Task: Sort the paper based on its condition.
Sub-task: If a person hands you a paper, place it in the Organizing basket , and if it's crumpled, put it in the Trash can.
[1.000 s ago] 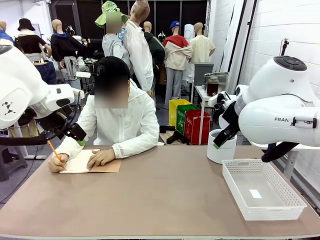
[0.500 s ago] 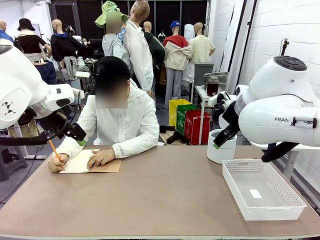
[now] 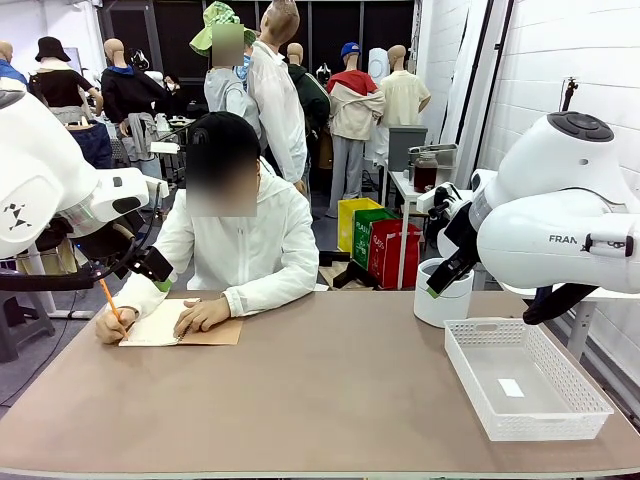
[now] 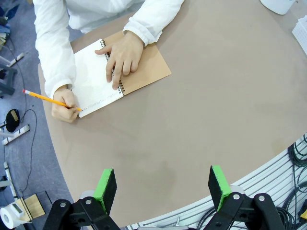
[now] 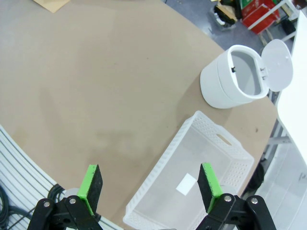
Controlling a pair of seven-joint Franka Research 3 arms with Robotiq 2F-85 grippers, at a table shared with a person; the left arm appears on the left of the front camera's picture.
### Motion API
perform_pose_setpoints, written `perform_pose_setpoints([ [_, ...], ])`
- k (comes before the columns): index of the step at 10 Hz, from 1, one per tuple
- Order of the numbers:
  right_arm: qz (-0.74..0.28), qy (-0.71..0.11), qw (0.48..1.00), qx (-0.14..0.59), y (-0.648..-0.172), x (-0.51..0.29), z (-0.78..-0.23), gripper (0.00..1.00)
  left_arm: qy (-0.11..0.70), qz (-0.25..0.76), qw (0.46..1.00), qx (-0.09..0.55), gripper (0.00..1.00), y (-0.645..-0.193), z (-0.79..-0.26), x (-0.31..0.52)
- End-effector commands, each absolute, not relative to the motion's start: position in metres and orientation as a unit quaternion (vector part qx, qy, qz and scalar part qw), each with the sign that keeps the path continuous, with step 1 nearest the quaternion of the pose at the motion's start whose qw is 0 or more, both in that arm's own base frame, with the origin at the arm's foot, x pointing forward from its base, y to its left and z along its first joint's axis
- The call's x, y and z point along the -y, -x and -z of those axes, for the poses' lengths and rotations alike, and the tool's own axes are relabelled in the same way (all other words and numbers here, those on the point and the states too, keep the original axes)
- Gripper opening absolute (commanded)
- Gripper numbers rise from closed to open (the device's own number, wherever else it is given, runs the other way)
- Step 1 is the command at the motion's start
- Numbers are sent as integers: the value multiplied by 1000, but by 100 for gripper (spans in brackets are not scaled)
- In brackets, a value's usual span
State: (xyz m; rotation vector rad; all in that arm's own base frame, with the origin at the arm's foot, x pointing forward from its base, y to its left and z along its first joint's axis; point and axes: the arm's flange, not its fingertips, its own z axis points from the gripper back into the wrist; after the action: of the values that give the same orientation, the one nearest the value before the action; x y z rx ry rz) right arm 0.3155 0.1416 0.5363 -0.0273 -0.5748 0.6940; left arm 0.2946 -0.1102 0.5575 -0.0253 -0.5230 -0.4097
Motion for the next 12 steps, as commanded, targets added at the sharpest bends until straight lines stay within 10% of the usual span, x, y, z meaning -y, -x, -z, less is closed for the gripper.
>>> perform_pose_setpoints([
  [1, -335, 14, 900, 278, -316, -141, -536, 100, 13, 202, 945, 257, 100, -294, -558, 110],
  [12, -335, 14, 900, 278, -316, -141, -536, 100, 13, 202, 945, 257, 100, -294, -558, 110],
])
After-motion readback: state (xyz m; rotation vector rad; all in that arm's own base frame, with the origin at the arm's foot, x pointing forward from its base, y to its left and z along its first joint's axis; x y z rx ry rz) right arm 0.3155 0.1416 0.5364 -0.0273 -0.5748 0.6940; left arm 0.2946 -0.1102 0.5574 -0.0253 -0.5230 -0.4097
